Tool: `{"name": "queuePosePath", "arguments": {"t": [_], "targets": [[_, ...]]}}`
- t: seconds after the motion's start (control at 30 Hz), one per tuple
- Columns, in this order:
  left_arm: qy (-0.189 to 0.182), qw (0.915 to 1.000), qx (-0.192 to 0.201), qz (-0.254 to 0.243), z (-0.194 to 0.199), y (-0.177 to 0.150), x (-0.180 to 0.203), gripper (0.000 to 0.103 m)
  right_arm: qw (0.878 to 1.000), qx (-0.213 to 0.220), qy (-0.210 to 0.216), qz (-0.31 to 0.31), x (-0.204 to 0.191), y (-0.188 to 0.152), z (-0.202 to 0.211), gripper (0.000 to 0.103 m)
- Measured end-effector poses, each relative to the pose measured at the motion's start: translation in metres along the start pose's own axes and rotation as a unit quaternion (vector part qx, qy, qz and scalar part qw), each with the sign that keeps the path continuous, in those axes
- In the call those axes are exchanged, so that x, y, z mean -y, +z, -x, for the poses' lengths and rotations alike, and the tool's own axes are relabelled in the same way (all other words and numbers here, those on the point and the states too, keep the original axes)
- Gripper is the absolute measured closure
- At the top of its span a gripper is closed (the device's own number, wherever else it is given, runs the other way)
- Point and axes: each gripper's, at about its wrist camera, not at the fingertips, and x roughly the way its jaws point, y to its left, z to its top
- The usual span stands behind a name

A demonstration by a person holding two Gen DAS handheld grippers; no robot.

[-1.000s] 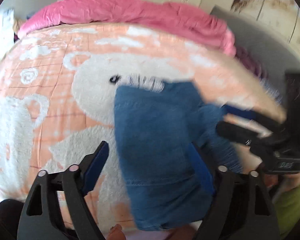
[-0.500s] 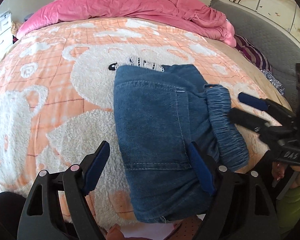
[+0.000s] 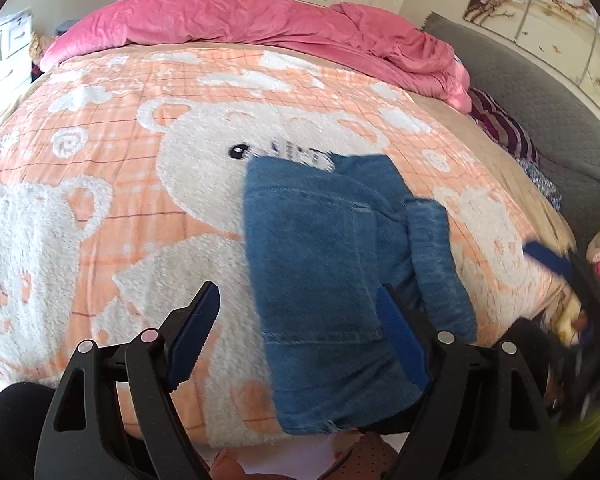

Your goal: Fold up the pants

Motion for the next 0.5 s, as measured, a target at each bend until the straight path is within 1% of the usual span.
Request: {"name": "queuePosePath", "arguments": {"t": [0.07,0.13,0.17,0.2,0.27,0.33,0.47,0.5], "targets": [[-0.004,0.9999,-0.003,0.013,0.0,0.006,-0.009,0.025,0.999,-0.002,0.026,0.045,-0.023,-0.002,-0.002,0.027],[-0.012,0.9998,-0.006,0.017,0.001,0.011,-0.014,0.026,0.996,-0.002,0.033,0.088,-0.043,-0.004,-0.005,0.027],[-0.015,0.9997,-0.007,0.015,0.001,0.014,-0.015,0.029,0.993,-0.006,0.034,0.112,-0.055,-0.004,-0.009,0.027],[-0.017,0.9998,-0.009,0.01,0.0,0.017,-0.015,0.038,0.991,-0.01,0.034,0.126,-0.062,-0.004,-0.013,0.027],[-0.023,0.9996,-0.016,0.001,-0.003,0.022,-0.014,0.051,0.987,-0.019,0.041,0.151,-0.074,-0.003,-0.023,0.034],[-0.036,0.9989,-0.026,-0.013,-0.01,0.027,-0.009,0.058,0.983,-0.03,0.038,0.174,-0.081,-0.003,-0.032,0.043],[-0.052,0.9968,-0.042,-0.044,-0.03,0.036,0.007,0.059,0.975,-0.058,0.019,0.215,-0.091,-0.003,-0.054,0.054],[-0.048,0.9965,-0.047,-0.049,-0.036,0.038,0.009,0.059,0.973,-0.064,0.016,0.221,-0.093,-0.004,-0.06,0.068]]}}
